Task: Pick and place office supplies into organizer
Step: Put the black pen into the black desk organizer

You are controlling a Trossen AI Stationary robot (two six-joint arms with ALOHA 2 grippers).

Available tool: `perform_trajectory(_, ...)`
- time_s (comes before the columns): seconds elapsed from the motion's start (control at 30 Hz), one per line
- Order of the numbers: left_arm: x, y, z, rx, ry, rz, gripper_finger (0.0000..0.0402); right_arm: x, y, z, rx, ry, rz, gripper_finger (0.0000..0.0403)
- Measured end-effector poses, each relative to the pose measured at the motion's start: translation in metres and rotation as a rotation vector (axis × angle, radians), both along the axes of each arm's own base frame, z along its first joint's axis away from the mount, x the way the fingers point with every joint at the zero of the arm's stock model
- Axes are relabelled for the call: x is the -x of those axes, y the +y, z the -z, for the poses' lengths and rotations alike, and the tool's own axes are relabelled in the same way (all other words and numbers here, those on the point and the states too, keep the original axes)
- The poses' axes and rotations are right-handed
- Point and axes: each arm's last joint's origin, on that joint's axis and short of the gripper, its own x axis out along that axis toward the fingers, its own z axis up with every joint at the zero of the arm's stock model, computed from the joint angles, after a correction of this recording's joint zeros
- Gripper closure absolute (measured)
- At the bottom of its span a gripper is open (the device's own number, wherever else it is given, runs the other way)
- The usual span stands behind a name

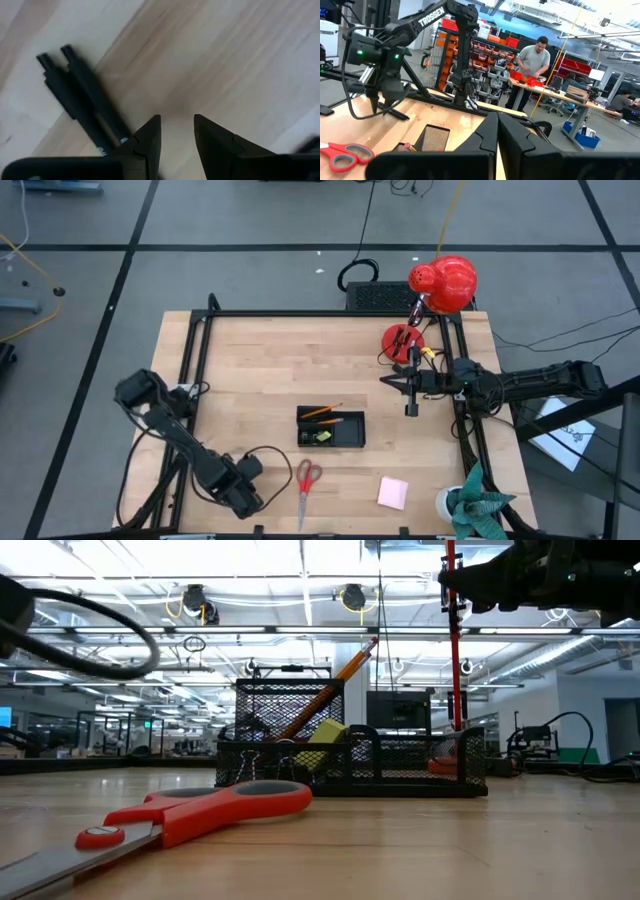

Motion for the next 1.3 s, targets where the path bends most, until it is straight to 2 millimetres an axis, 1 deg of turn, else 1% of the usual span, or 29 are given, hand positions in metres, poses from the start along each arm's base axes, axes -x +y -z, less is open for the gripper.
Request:
perform_trajectory(0.07,-0.002,-0.001,0.002,0.003,-0.009,-0.001,0.0282,0.0,0.0,0.0,0.001,-0.003,0.0,0.0399)
perform_trajectory(0.23,-0.006,-0.005,0.001,0.043,-0.064,0.023,0.0282,0.0,0.0,-0.001,0.001,-0.012,0.0,0.0399)
perform_trajectory(0.37,-0.005,-0.002,-0.001,0.028,-0.019,0.01,0.0282,0.0,0.0,-0.001,0.001,-0.013,0.0,0.0399)
perform_trajectory(0.53,-0.01,0.011,-0.006,0.002,0.088,-0.046,0.0282,0.0,0.0,-0.001,0.0,-0.013,0.0,0.0399)
perform_trajectory(0.7,-0.023,0.025,-0.01,0.029,0.114,-0.06,0.0282,0.0,0.0,-0.001,0.001,-0.013,0.0,0.0399)
perform_trajectory(0.87,-0.032,0.035,-0.01,0.059,0.127,-0.076,0.0282,0.0,0.0,-0.001,0.0,-0.013,0.0,0.0399)
perform_trajectory(1.13,-0.037,0.044,-0.01,0.082,0.155,-0.056,0.0282,0.0,0.0,-0.001,0.0,-0.013,0.0,0.0399)
perform_trajectory(1.3,-0.032,0.05,-0.01,0.05,0.217,-0.068,0.0282,0.0,0.0,-0.001,0.002,-0.013,0.0,0.0399)
